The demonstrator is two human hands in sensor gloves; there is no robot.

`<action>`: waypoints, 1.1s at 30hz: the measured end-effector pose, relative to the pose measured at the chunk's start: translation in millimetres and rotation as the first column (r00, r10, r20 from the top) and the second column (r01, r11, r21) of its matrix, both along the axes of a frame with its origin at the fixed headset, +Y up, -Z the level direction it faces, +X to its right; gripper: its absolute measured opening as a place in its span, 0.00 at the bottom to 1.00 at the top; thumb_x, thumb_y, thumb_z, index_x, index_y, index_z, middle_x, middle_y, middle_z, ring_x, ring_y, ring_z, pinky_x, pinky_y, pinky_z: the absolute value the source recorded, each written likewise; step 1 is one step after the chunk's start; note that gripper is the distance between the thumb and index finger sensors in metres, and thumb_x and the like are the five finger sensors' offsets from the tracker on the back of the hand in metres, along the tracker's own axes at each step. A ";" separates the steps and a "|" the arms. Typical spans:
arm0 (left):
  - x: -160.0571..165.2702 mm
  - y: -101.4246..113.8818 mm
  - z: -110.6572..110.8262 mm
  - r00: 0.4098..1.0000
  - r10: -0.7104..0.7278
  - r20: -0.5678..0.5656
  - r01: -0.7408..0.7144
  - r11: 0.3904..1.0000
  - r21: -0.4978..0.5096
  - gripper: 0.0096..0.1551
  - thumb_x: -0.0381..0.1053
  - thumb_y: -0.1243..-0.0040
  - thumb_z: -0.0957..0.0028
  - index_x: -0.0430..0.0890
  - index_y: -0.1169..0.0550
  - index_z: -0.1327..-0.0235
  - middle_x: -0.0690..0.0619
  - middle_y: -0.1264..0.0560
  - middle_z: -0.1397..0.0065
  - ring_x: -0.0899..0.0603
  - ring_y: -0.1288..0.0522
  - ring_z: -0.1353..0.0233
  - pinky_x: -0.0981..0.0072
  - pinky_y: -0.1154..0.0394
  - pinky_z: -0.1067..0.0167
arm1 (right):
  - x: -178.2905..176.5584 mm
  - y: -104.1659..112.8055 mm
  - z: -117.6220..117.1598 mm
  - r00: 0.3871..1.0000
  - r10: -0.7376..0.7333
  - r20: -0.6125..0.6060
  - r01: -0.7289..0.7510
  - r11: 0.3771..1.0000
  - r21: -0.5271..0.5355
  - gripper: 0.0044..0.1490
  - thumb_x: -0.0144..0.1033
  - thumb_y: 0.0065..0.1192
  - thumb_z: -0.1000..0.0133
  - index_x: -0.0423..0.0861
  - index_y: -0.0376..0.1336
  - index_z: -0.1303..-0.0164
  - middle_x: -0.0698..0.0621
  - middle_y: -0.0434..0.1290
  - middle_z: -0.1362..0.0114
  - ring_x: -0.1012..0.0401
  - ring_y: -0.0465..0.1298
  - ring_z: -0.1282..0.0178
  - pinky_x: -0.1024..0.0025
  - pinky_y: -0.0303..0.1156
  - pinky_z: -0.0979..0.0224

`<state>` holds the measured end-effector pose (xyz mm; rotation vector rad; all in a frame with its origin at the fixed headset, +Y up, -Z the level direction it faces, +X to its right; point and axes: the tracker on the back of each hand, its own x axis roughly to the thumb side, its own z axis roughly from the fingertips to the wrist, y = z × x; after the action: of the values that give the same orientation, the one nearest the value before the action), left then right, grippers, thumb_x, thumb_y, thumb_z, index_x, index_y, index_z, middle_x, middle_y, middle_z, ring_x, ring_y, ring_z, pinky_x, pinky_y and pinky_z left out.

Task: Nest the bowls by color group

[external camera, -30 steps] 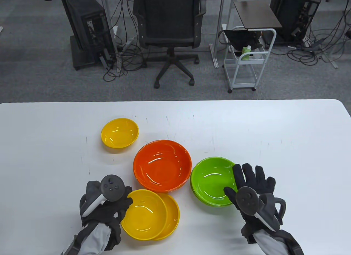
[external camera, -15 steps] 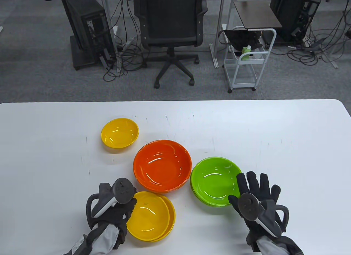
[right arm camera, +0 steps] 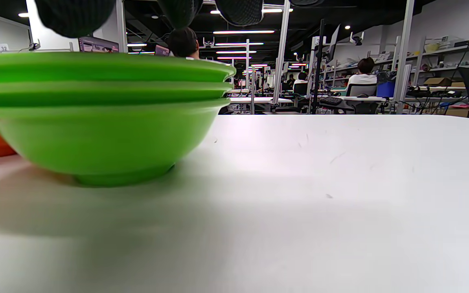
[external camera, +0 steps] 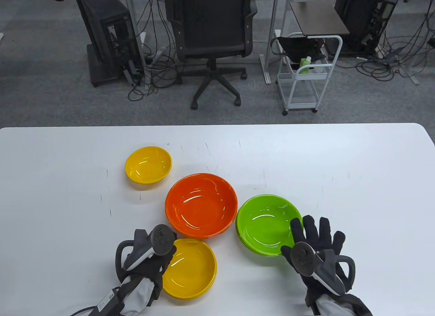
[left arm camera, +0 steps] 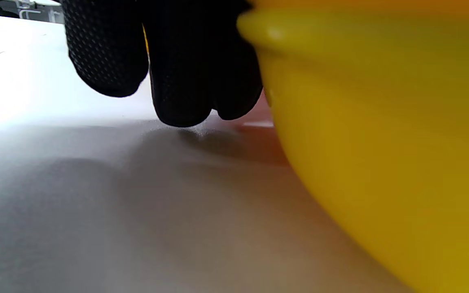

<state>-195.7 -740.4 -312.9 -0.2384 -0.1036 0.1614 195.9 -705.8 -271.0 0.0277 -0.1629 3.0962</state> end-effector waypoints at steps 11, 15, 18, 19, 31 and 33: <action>-16.6 5.3 2.7 0.995 0.086 -0.046 -0.083 0.995 0.054 0.32 0.57 0.45 0.46 0.51 0.27 0.28 0.51 0.18 0.30 0.41 0.18 0.33 0.47 0.23 0.38 | -2.9 -4.2 0.2 1.000 0.015 -0.026 -0.015 1.000 0.002 0.50 0.58 0.51 0.44 0.51 0.47 0.13 0.42 0.46 0.08 0.34 0.40 0.13 0.22 0.37 0.24; -28.8 15.5 1.2 0.987 0.124 -0.101 -0.114 0.988 0.100 0.33 0.57 0.45 0.46 0.50 0.28 0.27 0.50 0.20 0.28 0.40 0.20 0.31 0.45 0.25 0.36 | -4.3 -4.2 1.5 0.999 0.019 -0.036 -0.019 1.000 0.007 0.50 0.58 0.51 0.44 0.51 0.47 0.13 0.41 0.46 0.08 0.34 0.40 0.13 0.22 0.37 0.24; -40.1 27.0 -4.0 0.980 0.140 -0.143 -0.122 0.984 0.129 0.33 0.58 0.45 0.46 0.50 0.29 0.26 0.50 0.20 0.27 0.39 0.21 0.30 0.44 0.26 0.35 | -5.8 -2.9 3.0 0.999 0.021 -0.043 -0.021 1.000 0.015 0.50 0.58 0.51 0.44 0.51 0.46 0.13 0.41 0.46 0.08 0.33 0.40 0.13 0.22 0.37 0.24; -42.7 30.3 -5.8 0.978 0.139 -0.153 -0.119 0.984 0.136 0.33 0.58 0.45 0.45 0.50 0.29 0.26 0.49 0.21 0.26 0.39 0.22 0.29 0.43 0.26 0.35 | -6.1 -2.6 3.3 0.999 0.022 -0.045 -0.021 1.000 0.017 0.50 0.58 0.51 0.44 0.51 0.47 0.13 0.42 0.46 0.08 0.33 0.40 0.13 0.22 0.37 0.24; -90.4 65.2 -78.4 0.895 0.188 -0.404 -0.168 0.982 0.086 0.40 0.63 0.48 0.46 0.54 0.39 0.20 0.48 0.33 0.17 0.36 0.29 0.23 0.41 0.30 0.31 | -10.3 1.3 7.3 0.996 0.061 -0.070 -0.059 0.998 0.021 0.50 0.59 0.51 0.44 0.51 0.47 0.13 0.41 0.46 0.08 0.33 0.41 0.13 0.21 0.37 0.25; -95.2 59.9 -97.7 0.864 0.208 -0.458 -0.211 0.976 0.044 0.40 0.63 0.48 0.46 0.55 0.40 0.19 0.47 0.35 0.16 0.36 0.29 0.22 0.40 0.30 0.31 | -9.7 4.3 7.9 0.995 0.070 -0.066 -0.068 0.997 0.025 0.50 0.59 0.51 0.44 0.51 0.47 0.13 0.41 0.47 0.08 0.33 0.41 0.13 0.21 0.37 0.25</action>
<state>-290.9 -680.5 -410.7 -0.1908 0.3482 0.4325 186.2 -701.6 -263.2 0.1398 -0.1992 3.1570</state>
